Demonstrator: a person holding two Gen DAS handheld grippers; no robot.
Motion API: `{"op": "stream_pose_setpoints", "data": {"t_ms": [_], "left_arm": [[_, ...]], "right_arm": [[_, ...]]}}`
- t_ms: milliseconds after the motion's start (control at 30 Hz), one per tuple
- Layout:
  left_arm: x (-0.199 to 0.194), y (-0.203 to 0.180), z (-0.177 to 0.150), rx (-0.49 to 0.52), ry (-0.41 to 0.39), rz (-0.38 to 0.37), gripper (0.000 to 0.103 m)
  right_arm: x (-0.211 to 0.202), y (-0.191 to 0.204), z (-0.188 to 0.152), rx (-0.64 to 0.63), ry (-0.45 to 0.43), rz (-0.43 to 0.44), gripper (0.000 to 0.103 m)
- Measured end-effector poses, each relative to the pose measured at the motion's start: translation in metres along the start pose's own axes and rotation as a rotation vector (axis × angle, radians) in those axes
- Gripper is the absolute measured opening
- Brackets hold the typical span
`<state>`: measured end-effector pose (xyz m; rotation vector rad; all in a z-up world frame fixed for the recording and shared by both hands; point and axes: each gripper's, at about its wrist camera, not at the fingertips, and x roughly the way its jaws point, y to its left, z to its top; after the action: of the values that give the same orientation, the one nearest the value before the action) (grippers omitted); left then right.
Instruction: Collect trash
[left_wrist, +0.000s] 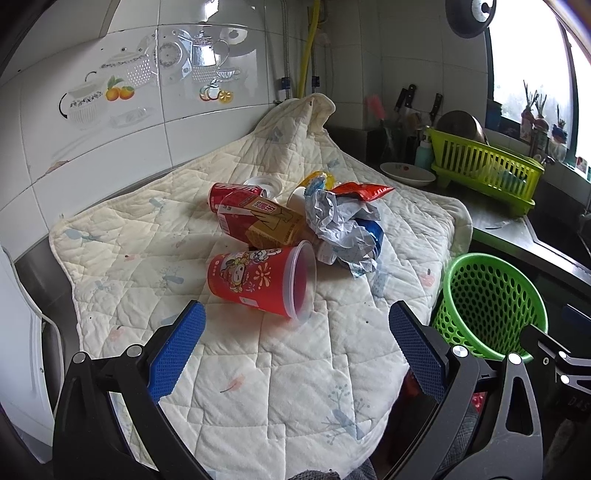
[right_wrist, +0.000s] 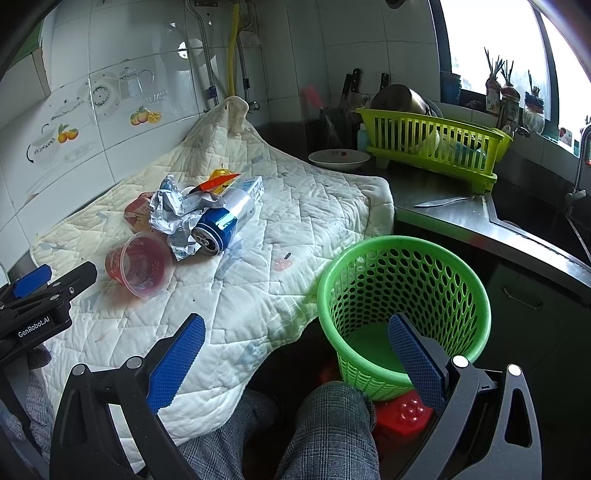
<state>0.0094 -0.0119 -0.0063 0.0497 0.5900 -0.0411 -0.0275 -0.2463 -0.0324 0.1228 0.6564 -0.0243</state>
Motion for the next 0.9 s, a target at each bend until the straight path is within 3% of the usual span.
{"op": "stream_pose_setpoints", "data": {"t_ms": [900], "left_arm": [[0.010,-0.004,0.006,0.006,0.014,0.004,0.098]], "right_arm": [[0.011,-0.003,0.001,0.002,0.018,0.003,0.096]]}}
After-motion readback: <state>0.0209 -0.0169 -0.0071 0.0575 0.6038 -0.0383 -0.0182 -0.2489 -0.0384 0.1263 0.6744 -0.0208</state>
